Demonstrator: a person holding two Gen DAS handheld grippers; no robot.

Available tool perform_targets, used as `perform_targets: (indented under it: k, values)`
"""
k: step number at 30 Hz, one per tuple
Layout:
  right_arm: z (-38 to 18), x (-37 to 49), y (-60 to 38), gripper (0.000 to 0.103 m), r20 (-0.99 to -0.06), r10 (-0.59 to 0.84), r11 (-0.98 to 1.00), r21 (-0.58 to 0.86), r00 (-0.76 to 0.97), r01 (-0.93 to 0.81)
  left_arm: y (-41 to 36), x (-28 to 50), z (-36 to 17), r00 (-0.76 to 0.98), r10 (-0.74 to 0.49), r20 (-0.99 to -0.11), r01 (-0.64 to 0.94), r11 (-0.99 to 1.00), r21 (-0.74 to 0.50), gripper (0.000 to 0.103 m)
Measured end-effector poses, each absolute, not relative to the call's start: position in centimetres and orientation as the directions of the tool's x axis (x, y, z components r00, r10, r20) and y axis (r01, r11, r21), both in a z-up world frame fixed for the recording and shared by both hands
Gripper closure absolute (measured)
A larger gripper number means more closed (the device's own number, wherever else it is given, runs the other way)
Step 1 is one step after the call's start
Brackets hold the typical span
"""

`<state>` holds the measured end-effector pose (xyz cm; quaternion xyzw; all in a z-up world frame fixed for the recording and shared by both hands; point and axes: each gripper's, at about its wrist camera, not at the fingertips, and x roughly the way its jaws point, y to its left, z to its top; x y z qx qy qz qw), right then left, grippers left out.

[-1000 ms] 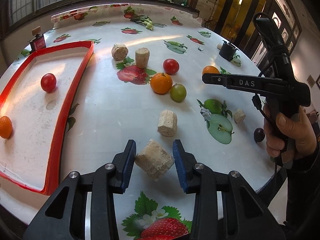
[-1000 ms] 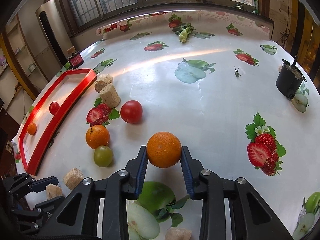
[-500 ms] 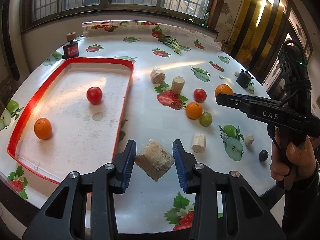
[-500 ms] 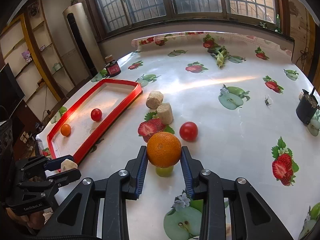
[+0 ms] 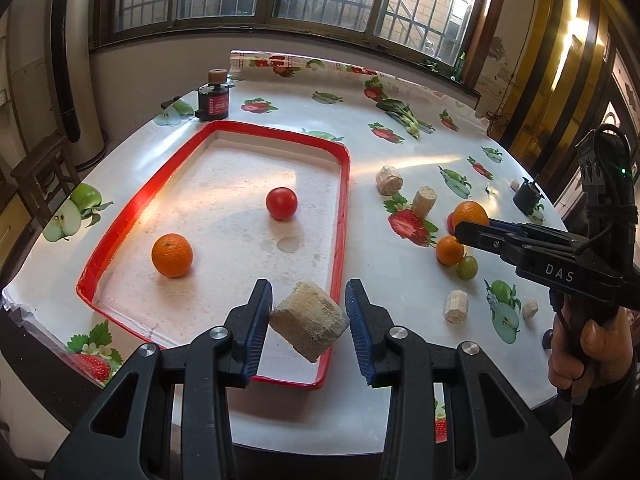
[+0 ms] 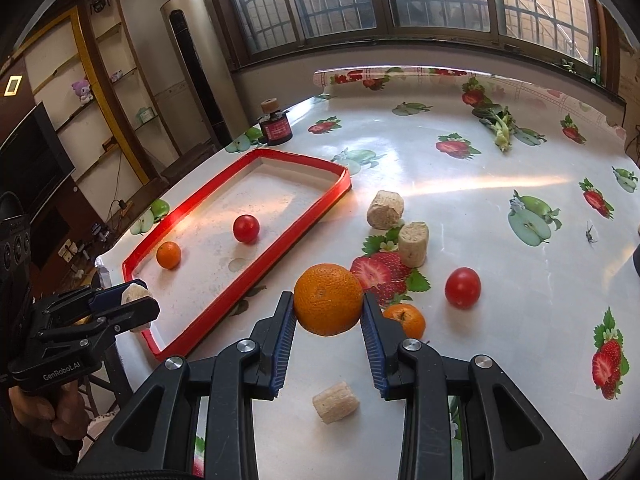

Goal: Organize fruits
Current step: 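Carry the beige block and orange in both grippers over the tray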

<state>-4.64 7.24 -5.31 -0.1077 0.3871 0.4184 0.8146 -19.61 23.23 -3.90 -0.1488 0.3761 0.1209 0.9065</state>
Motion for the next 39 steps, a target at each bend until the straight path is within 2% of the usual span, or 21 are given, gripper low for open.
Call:
perform_targets:
  k: [25,39]
  values:
    - [-5.9,-5.0,13.3,0.069,-0.743,0.613,0.545,0.15,0.27,-0.825,26.8,-20.1,-4.0,0.668,0.165,-0.726,-0.417,0.891,-0.181,0.067]
    - [-6.5,-2.7,17.6,0.069,-0.761,0.603,0.526,0.156,0.237,-0.836,29.0,-17.4,-4.6,0.637,0.188,-0.747,-0.451,0.877,-0.164,0.067]
